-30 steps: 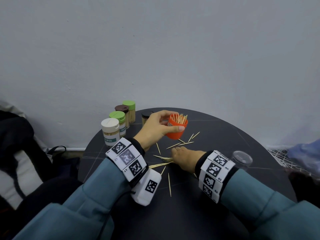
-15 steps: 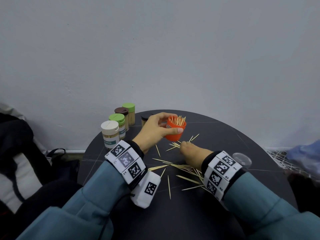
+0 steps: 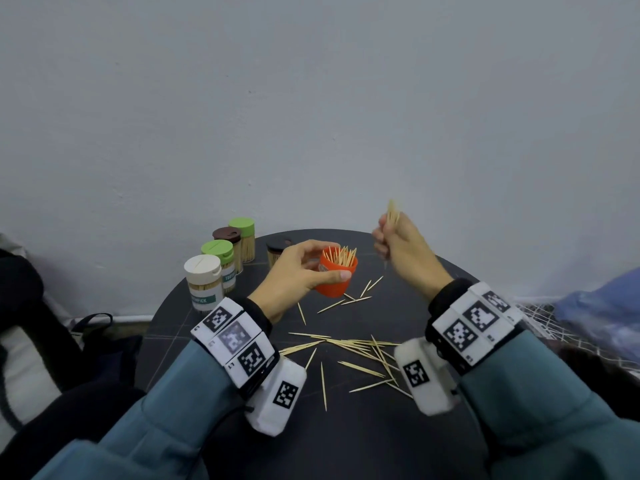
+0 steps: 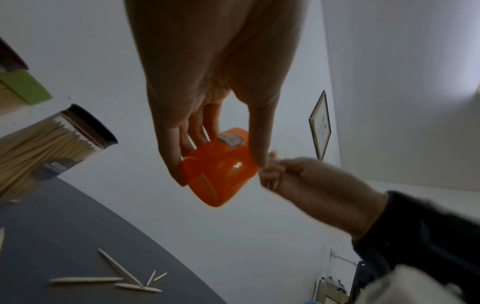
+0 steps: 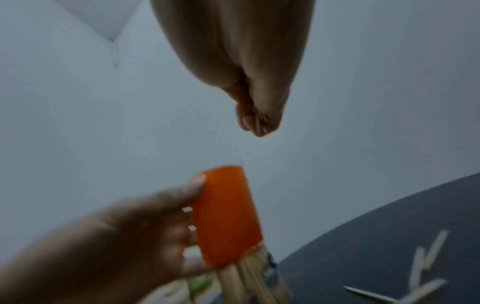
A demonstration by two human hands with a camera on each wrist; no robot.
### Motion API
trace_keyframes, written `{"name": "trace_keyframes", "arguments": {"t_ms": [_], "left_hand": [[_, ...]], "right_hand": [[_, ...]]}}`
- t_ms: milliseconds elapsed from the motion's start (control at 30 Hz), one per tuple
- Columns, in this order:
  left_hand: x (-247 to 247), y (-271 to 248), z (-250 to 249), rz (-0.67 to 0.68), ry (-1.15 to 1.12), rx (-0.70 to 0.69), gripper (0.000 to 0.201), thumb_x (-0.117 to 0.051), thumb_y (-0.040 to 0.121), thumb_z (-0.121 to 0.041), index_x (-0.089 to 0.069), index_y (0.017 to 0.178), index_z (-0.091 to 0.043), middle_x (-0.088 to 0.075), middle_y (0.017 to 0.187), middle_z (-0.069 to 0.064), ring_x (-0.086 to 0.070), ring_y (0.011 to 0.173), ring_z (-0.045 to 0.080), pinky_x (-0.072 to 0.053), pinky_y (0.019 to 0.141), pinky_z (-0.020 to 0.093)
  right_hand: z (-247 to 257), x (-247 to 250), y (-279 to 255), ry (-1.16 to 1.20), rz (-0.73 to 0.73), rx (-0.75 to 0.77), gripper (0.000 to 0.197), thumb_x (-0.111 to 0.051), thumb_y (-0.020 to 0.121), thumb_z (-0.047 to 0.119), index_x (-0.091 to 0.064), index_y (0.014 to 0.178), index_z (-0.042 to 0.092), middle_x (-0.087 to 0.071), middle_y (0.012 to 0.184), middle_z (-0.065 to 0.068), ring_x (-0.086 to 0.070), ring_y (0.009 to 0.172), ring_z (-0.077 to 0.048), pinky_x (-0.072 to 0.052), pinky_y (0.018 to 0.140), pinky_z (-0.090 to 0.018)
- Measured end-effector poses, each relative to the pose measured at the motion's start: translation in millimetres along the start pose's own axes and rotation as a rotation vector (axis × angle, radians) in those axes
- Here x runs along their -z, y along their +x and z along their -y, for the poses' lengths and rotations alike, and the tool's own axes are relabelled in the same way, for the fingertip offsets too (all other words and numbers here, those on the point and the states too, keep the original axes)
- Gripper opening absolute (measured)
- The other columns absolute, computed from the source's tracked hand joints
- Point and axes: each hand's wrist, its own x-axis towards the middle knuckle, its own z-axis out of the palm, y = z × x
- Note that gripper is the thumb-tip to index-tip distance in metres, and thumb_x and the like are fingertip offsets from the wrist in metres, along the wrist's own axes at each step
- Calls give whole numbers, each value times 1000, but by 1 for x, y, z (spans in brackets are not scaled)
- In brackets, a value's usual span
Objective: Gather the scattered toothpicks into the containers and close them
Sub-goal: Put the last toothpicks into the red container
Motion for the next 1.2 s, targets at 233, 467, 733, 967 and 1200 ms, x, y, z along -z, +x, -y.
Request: {"name": "trace_keyframes", "arguments": {"t_ms": [233,467,733,967,1200], "left_hand": [[-5,-3,1,43,-10,31,48,-76,76,-12,-58,120,-18,-65,114,2,-61,105,13,-50,83,22],[-4,-3,-1,40,-56,13,43,-74,77,-8,-58,116,-15,-67,112,5,-62,105,14,-50,87,23],[-4,-4,-1,53,-33,27,46,-75,77,-11,-57,120,-18,-66,115,4,-61,108,14,-50,90,24],[-6,-5,-1,75,-61,62,51,-79,72,-10,-56,117,-19,-67,115,4,-63,108,15,-50,94,29],[-5,-3,0,-1,-160,118,71,-83,66,-15,-43,126,-15,-65,117,8,-61,113,21,-48,100,42]], "right_hand": [[23,-26,1,130,-40,221,24,-16,103,11,-36,91,18,-49,75,0,-58,62,-4,-45,65,-10],[-14,-32,-11,-27,147,98,23,-26,101,32,-48,97,38,-63,107,25,-50,121,-8,-12,114,-56],[-8,-22,-15,86,113,98,18,-33,101,21,-50,106,15,-55,128,7,-49,114,1,-37,95,-7],[-11,-23,-17,24,235,9,27,-45,96,21,-53,122,17,-56,122,7,-52,115,-8,-44,95,-21],[-16,-13,-24,-12,269,97,27,-42,97,18,-61,117,21,-54,131,10,-48,121,0,-40,97,-13]]}}
